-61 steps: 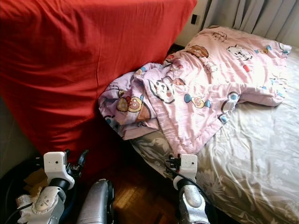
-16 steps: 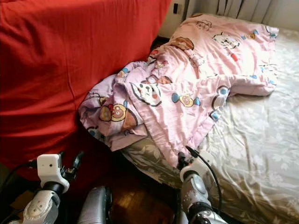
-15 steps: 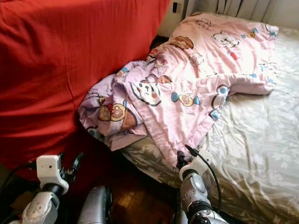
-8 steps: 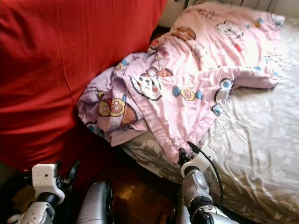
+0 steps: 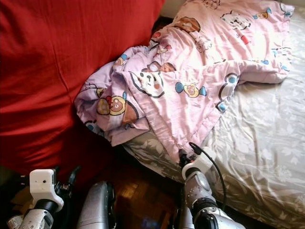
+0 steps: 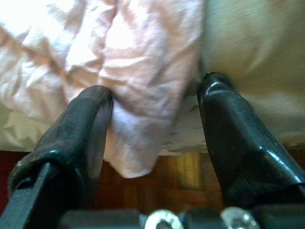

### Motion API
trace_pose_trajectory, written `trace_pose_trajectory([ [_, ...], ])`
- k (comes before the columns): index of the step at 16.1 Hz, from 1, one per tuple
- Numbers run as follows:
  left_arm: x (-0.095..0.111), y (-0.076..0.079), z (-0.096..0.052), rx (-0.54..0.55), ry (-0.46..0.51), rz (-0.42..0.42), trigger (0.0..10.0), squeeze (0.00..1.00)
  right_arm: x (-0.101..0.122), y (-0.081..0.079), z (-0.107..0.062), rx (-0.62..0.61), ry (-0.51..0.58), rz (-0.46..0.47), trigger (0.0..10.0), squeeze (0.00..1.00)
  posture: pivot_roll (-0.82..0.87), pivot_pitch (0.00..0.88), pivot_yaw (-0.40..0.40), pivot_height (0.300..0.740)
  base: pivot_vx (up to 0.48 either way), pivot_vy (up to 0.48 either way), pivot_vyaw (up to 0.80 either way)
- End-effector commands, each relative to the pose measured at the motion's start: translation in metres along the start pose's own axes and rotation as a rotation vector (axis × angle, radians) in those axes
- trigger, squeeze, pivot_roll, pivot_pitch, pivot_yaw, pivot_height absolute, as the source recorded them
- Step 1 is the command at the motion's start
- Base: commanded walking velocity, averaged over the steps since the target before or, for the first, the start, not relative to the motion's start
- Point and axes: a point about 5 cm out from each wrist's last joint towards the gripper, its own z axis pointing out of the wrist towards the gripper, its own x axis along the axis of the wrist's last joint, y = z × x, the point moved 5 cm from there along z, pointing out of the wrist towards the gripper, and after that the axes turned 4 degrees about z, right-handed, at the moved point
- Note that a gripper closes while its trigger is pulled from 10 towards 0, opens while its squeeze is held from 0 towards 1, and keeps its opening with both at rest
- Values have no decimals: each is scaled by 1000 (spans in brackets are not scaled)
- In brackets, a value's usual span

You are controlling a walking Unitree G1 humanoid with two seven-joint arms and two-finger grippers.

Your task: Clean up the room

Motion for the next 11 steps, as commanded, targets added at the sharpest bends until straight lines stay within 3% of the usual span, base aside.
trace_pose_trajectory([
  [1,-3,-1,-4,1,-23,20,10000,0,-10,-2,-1,10,-37,22,10000,0,248,257,6,572,0,0,0],
  [5,-2,0,-5,1,-28,22,10000,0,-14,-4,-1,32,-57,26,10000,0,248,256,6,572,0,0,0],
  [6,-2,0,-6,-2,-29,26,10000,0,-15,-3,-2,31,-62,29,9176,0,247,257,5,572,0,0,0],
  [7,-2,1,-6,-3,-31,28,10000,0,-16,-3,-2,33,-65,36,1922,0,247,257,5,572,0,0,0],
  [8,-2,1,-7,-3,-33,28,10000,0,-17,-3,-2,36,-71,40,0,0,249,258,4,572,0,0,0],
  [11,-3,1,-9,-3,-40,30,10000,0,-19,-9,-2,54,-79,43,0,0,251,258,4,572,0,0,0],
])
